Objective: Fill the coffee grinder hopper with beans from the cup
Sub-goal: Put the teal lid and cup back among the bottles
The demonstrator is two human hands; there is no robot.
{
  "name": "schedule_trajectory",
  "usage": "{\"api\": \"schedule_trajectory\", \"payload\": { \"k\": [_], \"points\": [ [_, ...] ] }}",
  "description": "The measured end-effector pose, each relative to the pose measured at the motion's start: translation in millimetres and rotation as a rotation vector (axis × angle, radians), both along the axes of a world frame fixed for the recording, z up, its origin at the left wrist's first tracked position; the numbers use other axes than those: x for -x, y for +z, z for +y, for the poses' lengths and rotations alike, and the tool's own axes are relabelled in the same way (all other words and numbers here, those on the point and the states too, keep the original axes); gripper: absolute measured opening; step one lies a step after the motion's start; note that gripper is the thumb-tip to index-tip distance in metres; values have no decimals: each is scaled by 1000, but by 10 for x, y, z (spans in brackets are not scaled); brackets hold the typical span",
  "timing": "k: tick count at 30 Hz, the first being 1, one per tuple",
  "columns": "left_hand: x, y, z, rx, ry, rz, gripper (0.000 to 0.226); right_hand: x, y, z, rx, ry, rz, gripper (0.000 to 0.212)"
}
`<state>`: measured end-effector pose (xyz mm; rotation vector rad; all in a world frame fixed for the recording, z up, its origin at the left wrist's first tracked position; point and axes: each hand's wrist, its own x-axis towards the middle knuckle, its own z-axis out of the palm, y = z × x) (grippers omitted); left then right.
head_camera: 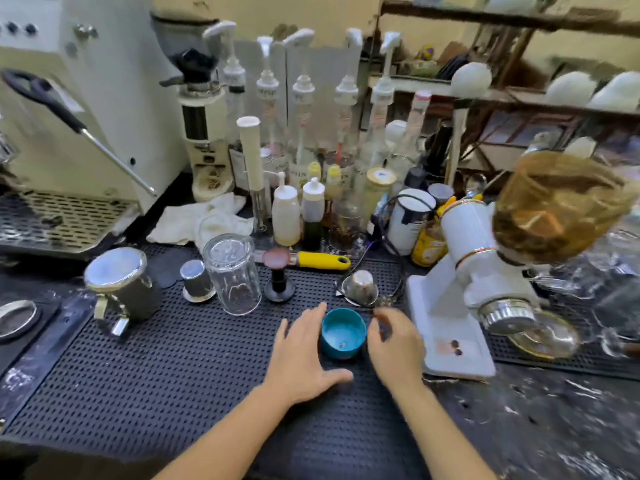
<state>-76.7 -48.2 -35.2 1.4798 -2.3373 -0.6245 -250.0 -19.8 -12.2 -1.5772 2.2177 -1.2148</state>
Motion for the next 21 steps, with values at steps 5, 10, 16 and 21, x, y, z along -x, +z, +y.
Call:
{"api": "schedule_trajectory", "payload": {
  "k": [5,10,16,21],
  "points": [
    [261,-2,3,-56,166,136,100,194,-286,405,-84,6,247,34],
    [143,153,-132,-31,153,306,91,157,-419,411,-459,273,413,81],
    [18,780,-686,72,-144,316,80,143,-461,358,-558,249,452,83],
    [20,1486,-1558,185,-375,135,82,19,-371,353,-593,149,427,74]
  ]
}}
